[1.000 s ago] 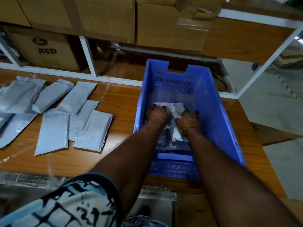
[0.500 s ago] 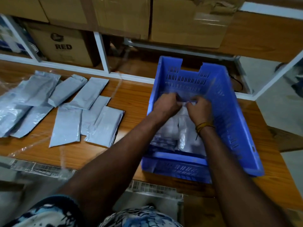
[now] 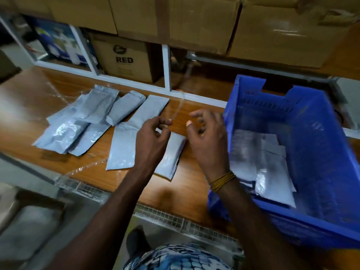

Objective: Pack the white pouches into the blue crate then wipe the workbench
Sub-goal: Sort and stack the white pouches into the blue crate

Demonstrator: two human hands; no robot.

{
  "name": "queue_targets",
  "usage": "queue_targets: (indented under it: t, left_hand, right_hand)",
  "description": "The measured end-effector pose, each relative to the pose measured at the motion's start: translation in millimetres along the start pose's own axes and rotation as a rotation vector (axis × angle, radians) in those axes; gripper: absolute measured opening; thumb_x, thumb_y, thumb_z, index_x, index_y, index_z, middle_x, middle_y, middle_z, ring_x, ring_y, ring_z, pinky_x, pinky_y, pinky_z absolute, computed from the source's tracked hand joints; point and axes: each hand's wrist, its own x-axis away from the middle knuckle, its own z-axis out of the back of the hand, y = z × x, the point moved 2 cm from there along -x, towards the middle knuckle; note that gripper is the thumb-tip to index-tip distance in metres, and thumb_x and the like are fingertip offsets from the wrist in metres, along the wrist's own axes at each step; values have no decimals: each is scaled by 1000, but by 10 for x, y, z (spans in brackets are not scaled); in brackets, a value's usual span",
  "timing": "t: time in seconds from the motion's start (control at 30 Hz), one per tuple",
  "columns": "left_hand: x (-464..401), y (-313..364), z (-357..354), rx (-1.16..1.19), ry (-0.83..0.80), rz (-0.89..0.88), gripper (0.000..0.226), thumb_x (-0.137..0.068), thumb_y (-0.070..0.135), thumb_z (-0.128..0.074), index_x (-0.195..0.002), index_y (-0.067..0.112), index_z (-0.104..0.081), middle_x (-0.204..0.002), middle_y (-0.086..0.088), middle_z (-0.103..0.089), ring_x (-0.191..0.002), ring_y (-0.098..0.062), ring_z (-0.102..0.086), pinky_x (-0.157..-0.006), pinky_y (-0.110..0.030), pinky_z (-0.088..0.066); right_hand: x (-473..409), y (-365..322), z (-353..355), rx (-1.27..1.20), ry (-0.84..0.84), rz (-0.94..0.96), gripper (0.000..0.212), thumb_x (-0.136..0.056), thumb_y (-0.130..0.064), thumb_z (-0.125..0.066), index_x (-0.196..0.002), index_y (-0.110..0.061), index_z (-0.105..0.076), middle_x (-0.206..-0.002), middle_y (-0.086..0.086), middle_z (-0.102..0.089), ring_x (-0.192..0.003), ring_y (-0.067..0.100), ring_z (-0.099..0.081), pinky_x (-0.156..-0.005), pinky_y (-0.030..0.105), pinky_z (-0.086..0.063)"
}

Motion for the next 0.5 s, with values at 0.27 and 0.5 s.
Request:
queue_targets:
  t: [0.27, 0.5]
  left_hand:
    - [-305, -1199, 185, -401, -167, 262, 26, -87, 28, -59, -112, 25, -65, -112, -9, -57, -100, -29, -60, -78, -35, -48]
    - [-519, -1722, 225, -754, -287, 302, 42, -86, 35, -58, -126, 23, -50, -129, -14, -44, -121, -37, -44, -97, -46, -38]
  right_hand:
    - [252, 514, -1369, 293, -382, -413, 40, -87, -43, -63, -122, -27, -53, -132, 13, -46, -124, 34, -45, -96, 44, -42]
    - [357, 763, -1928, 615, -459, -601, 73, -86, -59, -58, -147, -28, -32, -160, 21, -7, -139, 43, -26, -108, 52, -29]
